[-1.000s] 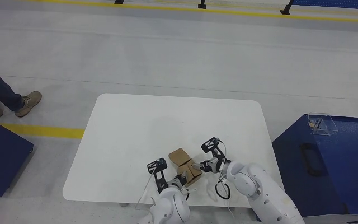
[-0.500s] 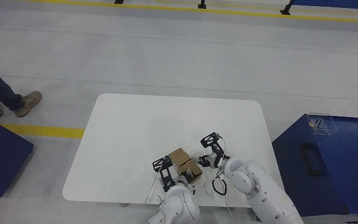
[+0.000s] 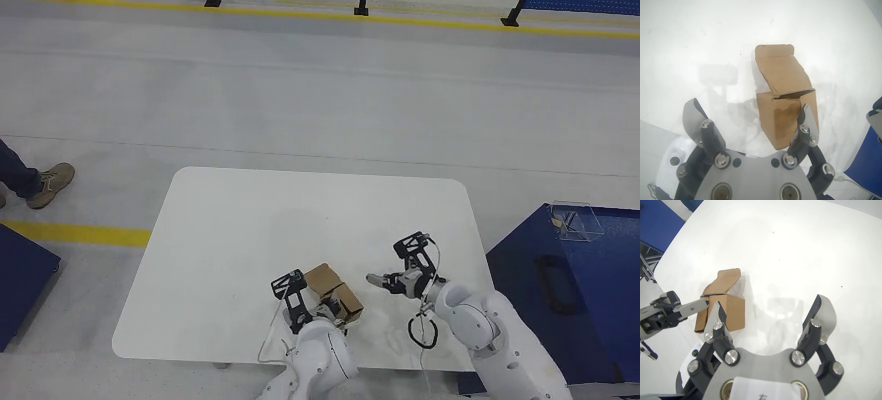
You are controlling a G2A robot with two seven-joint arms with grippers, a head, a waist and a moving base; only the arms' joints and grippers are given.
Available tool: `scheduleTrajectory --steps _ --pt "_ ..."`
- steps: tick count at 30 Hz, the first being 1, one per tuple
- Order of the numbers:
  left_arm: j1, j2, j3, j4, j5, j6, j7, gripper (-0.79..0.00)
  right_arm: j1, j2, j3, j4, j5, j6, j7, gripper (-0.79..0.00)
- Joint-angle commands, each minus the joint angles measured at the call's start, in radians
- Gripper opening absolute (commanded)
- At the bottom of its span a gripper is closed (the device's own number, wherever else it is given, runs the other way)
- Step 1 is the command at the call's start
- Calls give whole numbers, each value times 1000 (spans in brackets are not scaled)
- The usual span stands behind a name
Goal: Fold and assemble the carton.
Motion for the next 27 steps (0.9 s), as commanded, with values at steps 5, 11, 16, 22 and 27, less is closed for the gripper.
scheduleTrajectory --steps 5,11,16,22,27 --pt "42 14 -15 -93 -27 0 33 0 -23 16 43 7 32 -138 94 0" --pt "83 19 -67 -168 -116 0 143 0 -18 25 24 52 124 -259 258 0" --pt "82 22 -47 -146 -185 0 217 0 27 18 -42 99 159 -267 298 0" --pt "84 29 -24 -134 -239 0 290 0 85 -5 -162 154 13 -137 214 0" --pt "87 32 -14 -128 -261 0 319 0 136 -25 -217 209 -27 -35 148 0"
